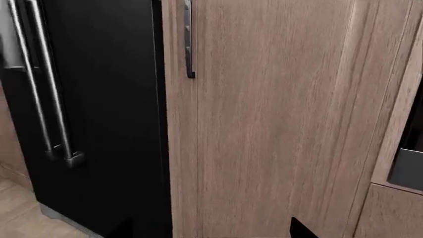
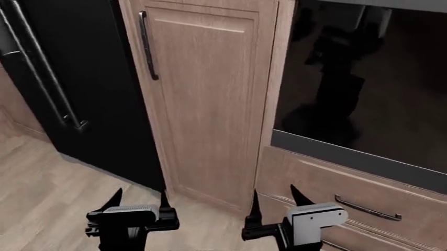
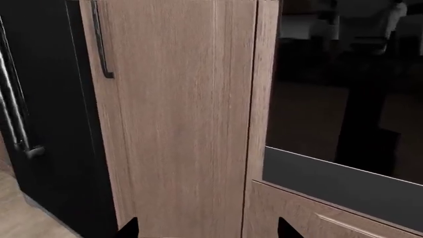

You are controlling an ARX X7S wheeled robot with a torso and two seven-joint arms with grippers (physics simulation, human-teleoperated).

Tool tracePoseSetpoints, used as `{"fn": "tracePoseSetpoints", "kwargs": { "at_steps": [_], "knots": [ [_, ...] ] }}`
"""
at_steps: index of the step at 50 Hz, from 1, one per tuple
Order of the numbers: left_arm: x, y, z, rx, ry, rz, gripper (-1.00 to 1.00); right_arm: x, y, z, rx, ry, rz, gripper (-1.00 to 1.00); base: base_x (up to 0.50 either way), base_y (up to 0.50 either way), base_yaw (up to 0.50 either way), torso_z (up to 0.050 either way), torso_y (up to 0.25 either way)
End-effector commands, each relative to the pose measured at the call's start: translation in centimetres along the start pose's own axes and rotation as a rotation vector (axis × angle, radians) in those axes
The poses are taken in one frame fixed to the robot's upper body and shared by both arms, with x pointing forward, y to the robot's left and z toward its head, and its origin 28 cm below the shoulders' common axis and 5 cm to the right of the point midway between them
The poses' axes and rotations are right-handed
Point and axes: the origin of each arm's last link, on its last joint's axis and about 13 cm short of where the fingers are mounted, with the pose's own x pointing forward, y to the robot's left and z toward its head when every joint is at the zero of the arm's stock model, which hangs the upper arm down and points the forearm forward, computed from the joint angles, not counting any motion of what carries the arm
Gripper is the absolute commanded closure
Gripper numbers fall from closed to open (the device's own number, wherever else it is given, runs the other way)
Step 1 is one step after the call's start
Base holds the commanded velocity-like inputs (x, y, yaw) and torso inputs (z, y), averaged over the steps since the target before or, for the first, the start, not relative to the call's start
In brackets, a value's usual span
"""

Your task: Pick the pork chop from the counter and place it in the cabinet.

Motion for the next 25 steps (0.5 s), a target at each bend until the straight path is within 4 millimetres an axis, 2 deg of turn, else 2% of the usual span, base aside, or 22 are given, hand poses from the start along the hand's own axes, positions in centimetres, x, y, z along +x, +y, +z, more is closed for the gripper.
{"fn": "tracePoseSetpoints", "kwargs": {
  "at_steps": [1,25],
  "knots": [
    [0.00,0.09,-0.05,0.000,0.001,0.004,-1.00,-0.01,0.20,-0.02,-0.009,0.001,0.014,-1.00,0.00,0.00,0.50,0.000,0.000],
    [-0.05,0.49,-0.52,-0.005,0.012,0.023,-1.00,0.00,0.59,-0.40,-0.012,0.010,0.026,-1.00,0.00,0.00,0.50,0.000,0.000]
  ]
}}
